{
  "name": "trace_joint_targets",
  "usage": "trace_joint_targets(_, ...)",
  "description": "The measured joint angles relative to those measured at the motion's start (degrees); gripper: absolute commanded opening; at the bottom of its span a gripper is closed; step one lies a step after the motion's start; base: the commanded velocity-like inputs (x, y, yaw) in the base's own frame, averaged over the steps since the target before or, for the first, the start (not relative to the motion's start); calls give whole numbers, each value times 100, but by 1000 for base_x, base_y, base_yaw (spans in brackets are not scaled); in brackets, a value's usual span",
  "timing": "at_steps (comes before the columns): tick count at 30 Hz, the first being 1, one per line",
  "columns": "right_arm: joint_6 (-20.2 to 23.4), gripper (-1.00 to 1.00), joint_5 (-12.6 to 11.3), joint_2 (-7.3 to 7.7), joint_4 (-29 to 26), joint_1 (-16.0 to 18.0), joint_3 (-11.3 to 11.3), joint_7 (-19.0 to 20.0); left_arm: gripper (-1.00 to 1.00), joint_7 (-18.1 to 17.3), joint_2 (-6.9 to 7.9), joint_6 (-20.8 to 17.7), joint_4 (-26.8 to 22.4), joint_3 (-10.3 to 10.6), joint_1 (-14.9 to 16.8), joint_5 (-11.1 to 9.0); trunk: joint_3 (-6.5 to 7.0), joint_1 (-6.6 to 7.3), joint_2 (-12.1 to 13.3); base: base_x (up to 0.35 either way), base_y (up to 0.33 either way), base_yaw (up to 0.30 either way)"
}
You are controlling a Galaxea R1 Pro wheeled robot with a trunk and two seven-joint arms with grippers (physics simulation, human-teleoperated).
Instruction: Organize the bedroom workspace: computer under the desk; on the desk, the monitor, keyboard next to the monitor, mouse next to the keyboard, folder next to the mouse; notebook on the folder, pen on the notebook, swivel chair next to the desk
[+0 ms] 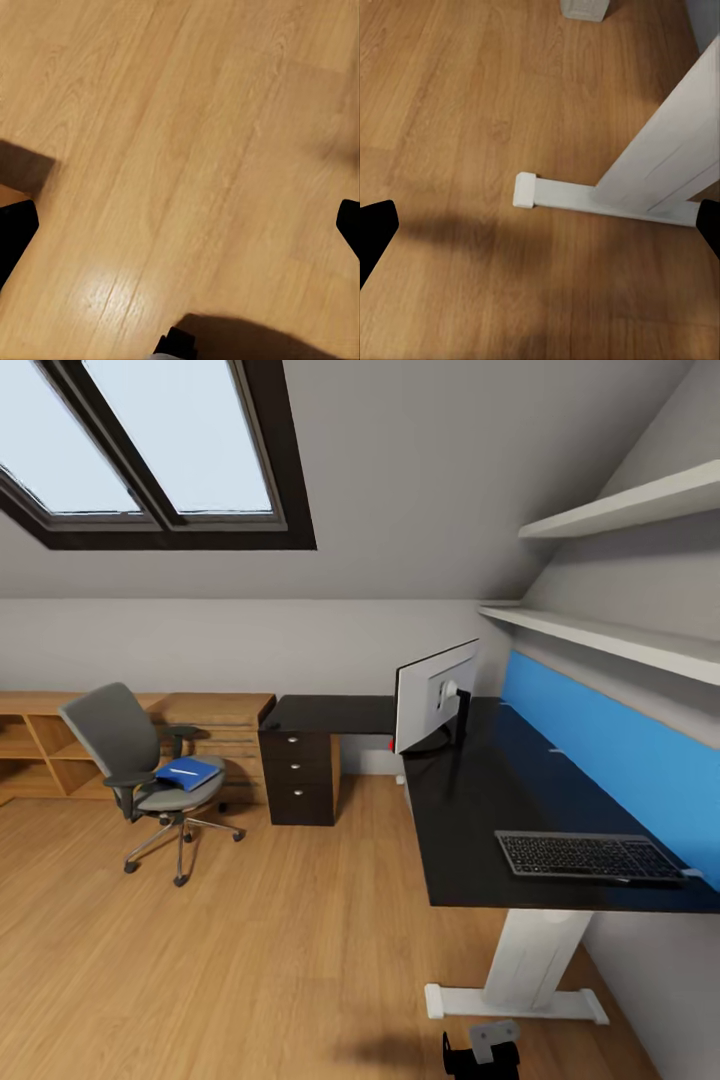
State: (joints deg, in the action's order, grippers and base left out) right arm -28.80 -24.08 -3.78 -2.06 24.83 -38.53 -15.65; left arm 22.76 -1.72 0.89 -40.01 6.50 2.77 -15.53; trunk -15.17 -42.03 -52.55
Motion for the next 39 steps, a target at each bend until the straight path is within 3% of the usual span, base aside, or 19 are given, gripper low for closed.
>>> trace_joint_targets(8,1,100,0,2,0,0,0,0,100,9,0,170,-6,6,0,6,144,176,321,-1,-2,0)
trace_joint_targets(21,0,100,0,2,0,1,0,1,100,13,0,182,-2,8,0,3,378,460,843,-242,0,0)
trace_joint_targets(39,9,100,-2,3,0,0,-1,-1,100,17,0,175,43,8,-3,-5,702,858,1567,-19,0,0)
